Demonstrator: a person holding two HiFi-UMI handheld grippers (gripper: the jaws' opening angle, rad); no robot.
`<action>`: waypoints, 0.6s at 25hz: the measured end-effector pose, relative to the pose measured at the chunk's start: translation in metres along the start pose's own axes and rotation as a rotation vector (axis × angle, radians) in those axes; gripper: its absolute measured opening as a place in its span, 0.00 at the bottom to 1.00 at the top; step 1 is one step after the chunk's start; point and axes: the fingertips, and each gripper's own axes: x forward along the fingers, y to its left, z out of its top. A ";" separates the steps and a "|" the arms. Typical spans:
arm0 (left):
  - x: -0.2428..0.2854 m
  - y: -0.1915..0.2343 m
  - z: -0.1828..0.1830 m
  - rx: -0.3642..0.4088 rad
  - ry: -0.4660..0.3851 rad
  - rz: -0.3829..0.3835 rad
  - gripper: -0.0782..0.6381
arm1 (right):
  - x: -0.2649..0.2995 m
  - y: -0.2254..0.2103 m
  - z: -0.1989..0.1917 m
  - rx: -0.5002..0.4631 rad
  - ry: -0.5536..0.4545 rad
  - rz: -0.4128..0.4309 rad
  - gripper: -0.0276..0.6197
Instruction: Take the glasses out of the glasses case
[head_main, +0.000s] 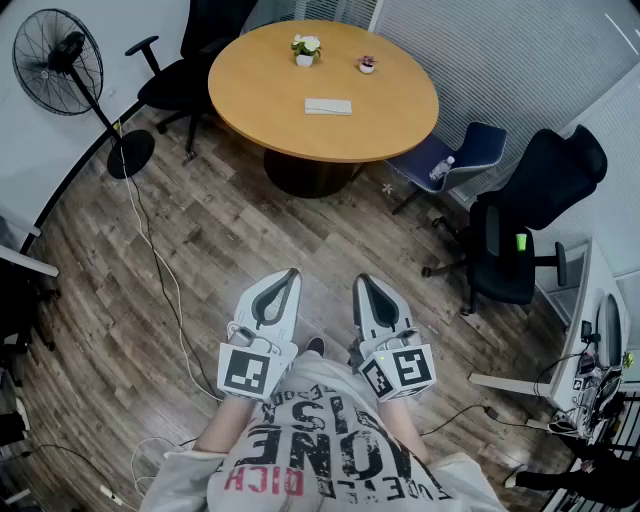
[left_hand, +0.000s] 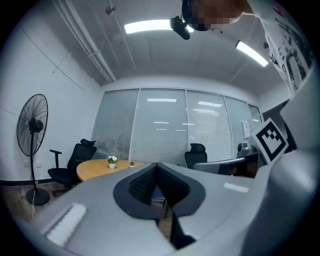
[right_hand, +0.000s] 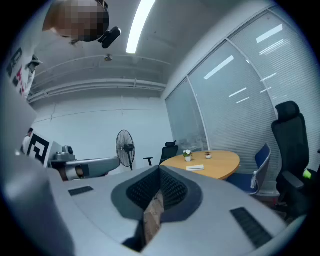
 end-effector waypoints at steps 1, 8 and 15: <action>0.002 -0.002 0.002 -0.011 -0.005 0.002 0.10 | -0.002 -0.002 0.001 0.000 -0.001 0.001 0.06; 0.015 -0.013 0.002 -0.032 -0.022 0.027 0.10 | -0.011 -0.023 0.005 -0.011 -0.014 0.008 0.06; 0.037 -0.032 -0.001 -0.039 -0.009 0.022 0.10 | -0.016 -0.050 0.011 -0.042 -0.030 0.010 0.06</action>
